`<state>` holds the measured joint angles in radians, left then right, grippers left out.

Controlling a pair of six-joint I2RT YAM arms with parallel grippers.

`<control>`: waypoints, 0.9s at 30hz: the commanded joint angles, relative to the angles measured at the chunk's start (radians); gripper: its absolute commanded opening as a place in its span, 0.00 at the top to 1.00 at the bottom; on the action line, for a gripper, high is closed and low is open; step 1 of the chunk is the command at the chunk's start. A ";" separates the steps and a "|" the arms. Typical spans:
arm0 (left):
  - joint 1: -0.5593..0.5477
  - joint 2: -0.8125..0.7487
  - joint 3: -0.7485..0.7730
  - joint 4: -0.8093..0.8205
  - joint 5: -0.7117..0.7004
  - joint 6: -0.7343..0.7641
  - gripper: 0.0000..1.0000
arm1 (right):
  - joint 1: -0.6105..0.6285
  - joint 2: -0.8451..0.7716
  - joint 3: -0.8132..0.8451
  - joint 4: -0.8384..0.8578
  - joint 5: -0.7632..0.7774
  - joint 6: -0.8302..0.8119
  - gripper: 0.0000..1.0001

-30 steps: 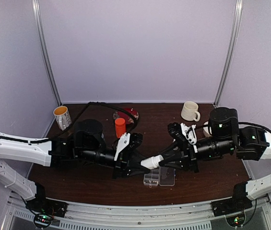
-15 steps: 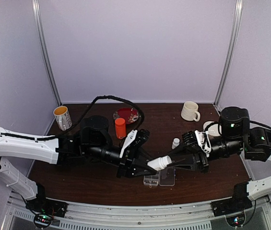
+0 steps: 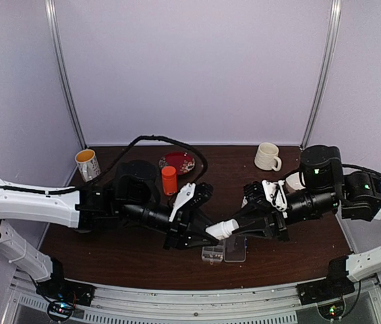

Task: Sort the pills into containers
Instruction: Screw the lid of the pill bottle onto the pill bottle.

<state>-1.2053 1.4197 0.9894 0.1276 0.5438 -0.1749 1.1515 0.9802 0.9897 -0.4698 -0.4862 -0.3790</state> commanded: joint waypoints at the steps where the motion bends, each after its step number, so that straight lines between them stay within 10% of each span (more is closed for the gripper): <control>1: 0.002 -0.055 0.055 0.166 -0.194 0.103 1.00 | 0.013 0.048 -0.038 0.066 0.015 0.240 0.89; 27: 0.001 -0.006 0.155 0.005 -0.457 0.425 1.00 | 0.015 0.021 -0.080 0.216 0.240 1.531 0.99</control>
<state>-1.2098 1.3972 1.0748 -0.0345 0.1478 0.2169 1.1484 0.9855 0.9344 -0.3069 -0.1822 0.9188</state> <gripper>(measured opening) 0.321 0.280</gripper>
